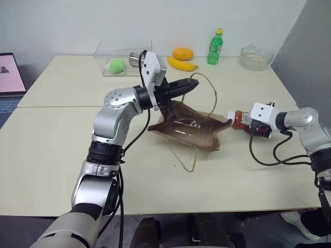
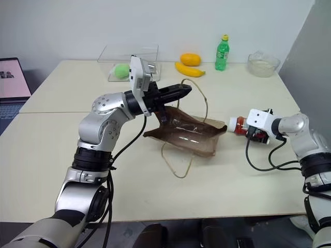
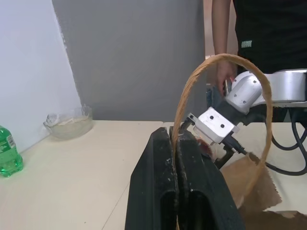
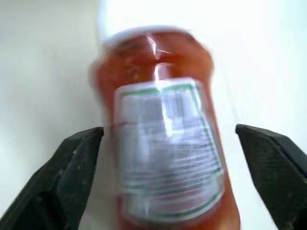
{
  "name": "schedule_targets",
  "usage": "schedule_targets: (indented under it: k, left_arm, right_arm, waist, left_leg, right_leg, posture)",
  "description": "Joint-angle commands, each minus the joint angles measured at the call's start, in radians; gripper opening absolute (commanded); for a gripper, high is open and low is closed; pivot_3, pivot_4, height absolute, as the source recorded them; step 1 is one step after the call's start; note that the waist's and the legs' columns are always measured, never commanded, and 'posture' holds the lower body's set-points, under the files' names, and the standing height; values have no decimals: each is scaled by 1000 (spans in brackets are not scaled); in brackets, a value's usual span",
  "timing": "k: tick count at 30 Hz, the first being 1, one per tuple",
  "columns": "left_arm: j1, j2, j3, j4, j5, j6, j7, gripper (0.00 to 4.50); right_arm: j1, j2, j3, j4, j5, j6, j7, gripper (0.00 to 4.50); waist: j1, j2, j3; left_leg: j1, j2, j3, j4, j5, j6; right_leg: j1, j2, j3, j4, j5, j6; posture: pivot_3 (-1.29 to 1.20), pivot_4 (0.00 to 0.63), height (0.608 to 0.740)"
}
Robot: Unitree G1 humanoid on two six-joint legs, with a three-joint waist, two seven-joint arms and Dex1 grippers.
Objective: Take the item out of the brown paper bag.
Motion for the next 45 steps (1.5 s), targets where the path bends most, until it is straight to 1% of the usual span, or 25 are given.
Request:
schedule_targets:
  k: [1,4,6,8,9,12,15,18,21,23,26,28,31,34,37,38,39,40,42,45]
  left_arm:
    - [-7,10,-2,-44,8,11,20,0]
    - [-18,14,11,-27,20,33,66,0]
    - [-30,15,19,2,35,40,103,0]
    - [-46,19,12,55,69,22,125,0]
    - [-53,21,9,76,79,18,124,0]
    - [-81,30,-2,139,117,-18,123,0]
    - [-117,38,-8,212,151,-33,120,613]
    - [-140,53,-15,247,165,-47,82,1530]
    - [-137,74,-9,232,171,-63,65,2459]
    - [-106,102,2,170,159,-51,49,3119]
    - [-18,177,28,18,119,5,13,4043]
    - [44,222,68,-89,75,69,22,4043]
    - [148,257,165,-238,22,161,108,4043]
    - [294,287,225,-380,35,187,186,4043]
    - [455,249,285,-489,80,206,346,4043]
    - [552,186,319,-543,107,189,440,4043]
    - [649,150,324,-592,148,174,503,4043]
    - [729,124,322,-632,180,139,535,4043]
    - [837,75,309,-672,222,75,584,4043]
    - [915,21,288,-683,237,33,624,4043]
  right_arm:
    - [-7,-61,-83,-95,40,-11,34,4485]
    - [108,-92,-227,-367,226,117,113,4485]
    - [220,-85,-337,-600,369,265,121,4485]
    - [382,-30,-466,-901,522,437,48,4485]
    - [443,1,-511,-1017,577,510,2,4485]
    - [573,80,-563,-1248,663,649,-117,4485]
    - [632,151,-549,-1365,692,723,-230,4500]
    - [616,219,-502,-1409,706,758,-319,4500]
    - [596,266,-441,-1410,695,758,-368,4500]
    - [596,279,-403,-1395,675,739,-379,4500]
    - [590,293,-377,-1371,663,707,-383,4500]
    - [581,302,-371,-1347,664,687,-383,4500]
    - [576,312,-377,-1309,662,651,-382,4500]
    - [586,331,-386,-1269,645,601,-395,4500]
    - [645,386,-391,-1207,593,501,-437,4500]
    - [694,435,-384,-1174,556,430,-472,4500]
    - [742,467,-366,-1144,500,347,-501,4500]
    - [782,497,-351,-1122,459,278,-520,4500]
    - [835,545,-330,-1083,403,178,-549,4500]
    - [874,576,-303,-1027,357,78,-553,4500]
  waist:
    - [1,0,0]
    - [4,0,0]
    - [6,0,0]
    - [9,0,0]
    - [9,0,0]
    - [8,0,0]
    - [4,0,0]
    - [2,0,0]
    - [1,0,0]
    - [1,0,0]
    - [-2,0,0]
    - [-4,0,0]
    - [-2,0,0]
    - [-2,0,0]
    - [0,0,-1]
    - [2,-1,-2]
    - [5,-1,-3]
    - [5,-1,-3]
    - [5,-1,-3]
    - [9,-1,-3]
  left_leg:
    - [0,0,0,0,0,0]
    - [-1,0,-1,0,0,0]
    - [-1,1,-1,0,0,0]
    - [0,1,-3,0,0,0]
    - [0,2,-4,0,0,0]
    - [1,2,-4,0,0,0]
    - [2,1,-2,1,0,0]
    - [3,-1,0,1,0,0]
    - [3,-1,0,1,0,0]
    - [1,-1,-1,0,0,0]
    - [1,0,-1,0,0,0]
    - [1,2,-2,-1,0,0]
    - [1,3,-3,-1,0,0]
    - [2,3,-2,0,0,0]
    - [3,3,-2,-1,0,0]
    - [3,3,-3,-1,0,0]
    - [3,3,-2,-1,0,0]
    - [3,3,-3,-1,0,0]
    - [3,3,-3,-2,0,0]
    - [2,1,-3,0,0,0]
  right_leg:
    - [0,0,0,0,0,0]
    - [0,0,0,0,0,0]
    - [1,0,-2,-1,0,0]
    - [2,-1,-2,0,0,0]
    - [2,-1,-4,0,0,0]
    - [3,-1,-4,1,0,0]
    - [3,-2,-3,1,1,2]
    - [4,-2,-3,1,1,3]
    - [3,-1,-3,0,1,3]
    - [2,0,-3,0,1,2]
    - [1,2,-2,0,0,1]
    - [1,2,-1,0,0,1]
    - [1,1,-2,1,0,1]
    - [2,-1,-1,1,0,1]
    - [3,-2,-1,0,0,1]
    - [3,-2,-1,0,0,1]
    - [3,-2,-1,-1,0,1]
    - [4,-7,-1,-1,-1,1]
    - [3,-9,0,-1,-1,2]
    - [2,-10,-1,0,0,2]
  posture:
    - [0,150,740]
    - [0,150,740]
    - [0,150,740]
    - [0,150,740]
    - [0,150,740]
    - [0,150,740]
    - [0,150,740]
    - [0,150,740]
    - [0,150,740]
    - [0,150,740]
    - [0,150,740]
    - [0,150,740]
    - [0,150,740]
    - [0,150,740]
    - [0,150,740]
    - [0,150,740]
    - [0,150,740]
    - [0,150,740]
    - [0,150,740]
    - [0,150,740]
